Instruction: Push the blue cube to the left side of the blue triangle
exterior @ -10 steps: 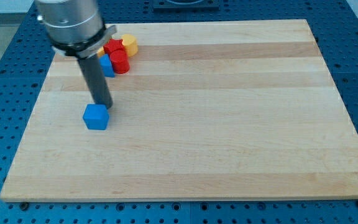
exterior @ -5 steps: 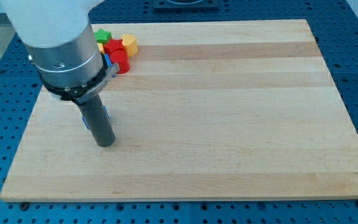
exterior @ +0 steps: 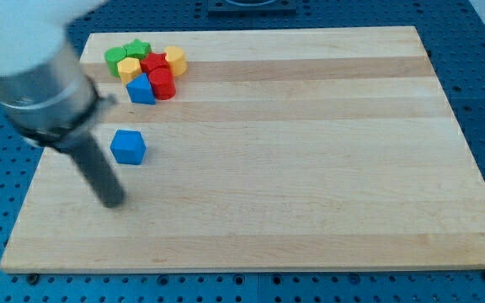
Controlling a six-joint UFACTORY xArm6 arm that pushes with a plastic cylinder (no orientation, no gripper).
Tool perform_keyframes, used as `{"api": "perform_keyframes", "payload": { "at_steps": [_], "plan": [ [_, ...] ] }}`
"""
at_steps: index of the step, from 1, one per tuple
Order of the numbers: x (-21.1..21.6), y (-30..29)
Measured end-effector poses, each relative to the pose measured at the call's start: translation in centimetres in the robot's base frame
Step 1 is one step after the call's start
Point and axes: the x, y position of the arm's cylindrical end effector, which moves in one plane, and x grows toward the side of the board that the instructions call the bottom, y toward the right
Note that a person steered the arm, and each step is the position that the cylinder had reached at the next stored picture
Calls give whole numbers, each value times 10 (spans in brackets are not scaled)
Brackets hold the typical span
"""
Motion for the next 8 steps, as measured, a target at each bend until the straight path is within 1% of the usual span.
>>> {"api": "perform_keyframes", "payload": {
  "at_steps": [1, 2, 3, 4, 5, 6, 7, 8],
  "plan": [
    [2, 45],
    [-28, 43],
    [-39, 35],
    [-70, 3],
    [-70, -16],
    [-83, -48],
    [-92, -57],
    [-122, -66]
  ]
}}
